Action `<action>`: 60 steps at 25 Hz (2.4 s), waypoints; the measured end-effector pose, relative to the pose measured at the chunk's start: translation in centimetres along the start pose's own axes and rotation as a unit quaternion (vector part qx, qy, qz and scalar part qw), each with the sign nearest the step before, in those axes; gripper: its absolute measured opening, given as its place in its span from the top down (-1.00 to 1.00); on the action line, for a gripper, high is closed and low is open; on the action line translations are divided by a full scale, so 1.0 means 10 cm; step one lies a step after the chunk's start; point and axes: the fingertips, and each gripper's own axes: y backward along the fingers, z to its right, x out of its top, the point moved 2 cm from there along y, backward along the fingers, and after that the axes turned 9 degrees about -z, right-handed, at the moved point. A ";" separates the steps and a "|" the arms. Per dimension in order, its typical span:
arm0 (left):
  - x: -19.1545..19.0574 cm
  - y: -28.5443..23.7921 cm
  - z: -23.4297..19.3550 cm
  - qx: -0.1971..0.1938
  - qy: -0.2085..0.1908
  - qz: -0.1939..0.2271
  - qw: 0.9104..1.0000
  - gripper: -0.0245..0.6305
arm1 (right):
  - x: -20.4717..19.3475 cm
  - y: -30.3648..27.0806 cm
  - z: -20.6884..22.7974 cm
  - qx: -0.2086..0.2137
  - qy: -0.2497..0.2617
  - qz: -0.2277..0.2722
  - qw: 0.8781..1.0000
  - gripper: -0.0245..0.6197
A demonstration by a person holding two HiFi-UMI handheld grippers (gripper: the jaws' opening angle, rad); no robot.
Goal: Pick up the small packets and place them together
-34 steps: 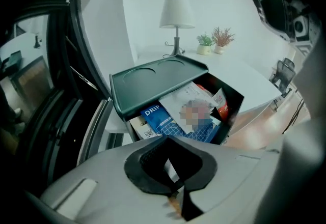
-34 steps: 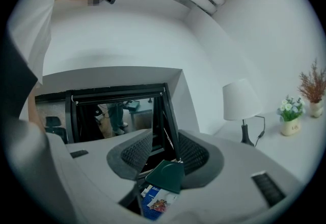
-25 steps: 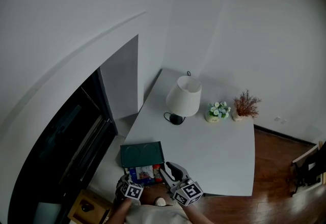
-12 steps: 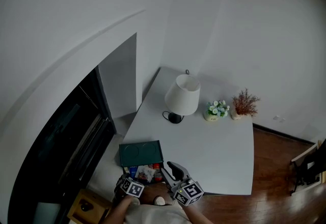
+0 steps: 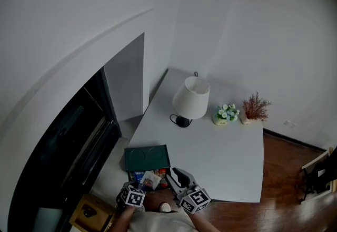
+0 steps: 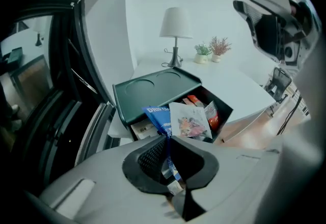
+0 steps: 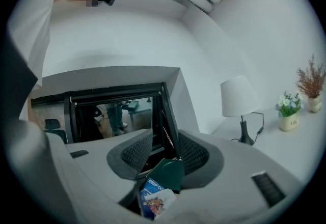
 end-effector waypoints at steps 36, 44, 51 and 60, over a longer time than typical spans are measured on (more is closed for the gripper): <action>0.84 -0.13 -0.98 -0.028 0.180 0.064 0.981 0.29 | -0.01 0.08 0.12 -0.017 -0.001 -0.004 1.000 0.45; 1.22 0.80 -0.87 -0.050 0.150 0.278 0.947 -0.16 | 0.06 -0.02 0.01 0.001 0.014 0.002 1.000 0.45; 1.24 1.87 -0.73 0.033 0.076 0.429 0.900 -0.16 | 0.18 0.01 0.05 -0.006 0.024 0.025 0.999 0.45; 0.82 2.12 -0.85 0.089 0.114 0.443 0.885 -0.15 | 0.21 0.08 0.13 -0.024 0.028 0.032 0.999 0.45</action>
